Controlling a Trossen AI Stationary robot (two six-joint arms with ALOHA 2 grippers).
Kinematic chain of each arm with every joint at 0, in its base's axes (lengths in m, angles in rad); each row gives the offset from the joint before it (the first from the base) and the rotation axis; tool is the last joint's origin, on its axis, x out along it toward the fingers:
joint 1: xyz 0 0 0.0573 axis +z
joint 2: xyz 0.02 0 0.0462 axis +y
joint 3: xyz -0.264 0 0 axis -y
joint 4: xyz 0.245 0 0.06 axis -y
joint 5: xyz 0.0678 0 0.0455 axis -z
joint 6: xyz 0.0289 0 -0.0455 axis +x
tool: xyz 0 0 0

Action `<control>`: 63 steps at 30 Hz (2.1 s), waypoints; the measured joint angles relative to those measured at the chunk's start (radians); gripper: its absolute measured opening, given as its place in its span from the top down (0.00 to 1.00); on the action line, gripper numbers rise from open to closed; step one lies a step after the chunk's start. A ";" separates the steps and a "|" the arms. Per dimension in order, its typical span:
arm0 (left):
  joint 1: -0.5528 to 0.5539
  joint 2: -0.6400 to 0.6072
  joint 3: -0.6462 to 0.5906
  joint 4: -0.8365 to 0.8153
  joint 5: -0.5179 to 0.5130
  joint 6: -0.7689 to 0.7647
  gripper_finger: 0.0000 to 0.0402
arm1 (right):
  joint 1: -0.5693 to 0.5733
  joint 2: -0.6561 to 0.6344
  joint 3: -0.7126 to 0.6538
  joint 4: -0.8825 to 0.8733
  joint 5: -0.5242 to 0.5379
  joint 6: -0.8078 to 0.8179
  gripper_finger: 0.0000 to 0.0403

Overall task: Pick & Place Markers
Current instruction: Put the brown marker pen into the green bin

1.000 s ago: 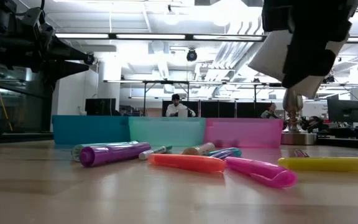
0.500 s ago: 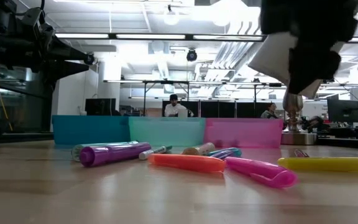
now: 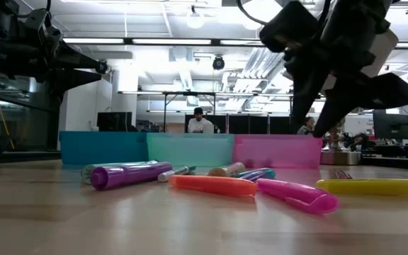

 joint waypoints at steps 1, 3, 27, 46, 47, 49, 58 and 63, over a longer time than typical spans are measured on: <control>0.000 0.000 0.000 0.000 0.000 0.000 0.63 | 0.000 0.000 0.000 -0.003 -0.003 0.022 0.65; 0.000 0.000 0.000 0.000 0.000 0.000 0.63 | -0.003 0.001 0.005 -0.010 -0.010 0.062 0.65; 0.000 0.000 0.000 0.000 -0.002 0.000 0.63 | -0.064 0.250 0.248 -0.416 -0.231 0.404 0.65; 0.000 0.000 0.000 0.000 -0.001 0.000 0.63 | -0.098 0.297 0.155 -0.240 -0.286 0.452 0.65; 0.000 0.000 0.000 0.000 -0.001 0.000 0.63 | -0.098 0.305 0.155 -0.233 -0.290 0.449 0.65; 0.000 0.000 0.000 0.000 -0.001 0.000 0.63 | -0.098 0.313 0.155 -0.227 -0.294 0.449 0.65; 0.000 0.000 0.000 0.000 -0.001 0.000 0.63 | -0.099 0.320 0.154 -0.226 -0.311 0.429 0.74; 0.000 0.000 0.000 0.000 -0.001 0.000 0.63 | -0.099 0.320 0.154 -0.220 -0.317 0.381 0.85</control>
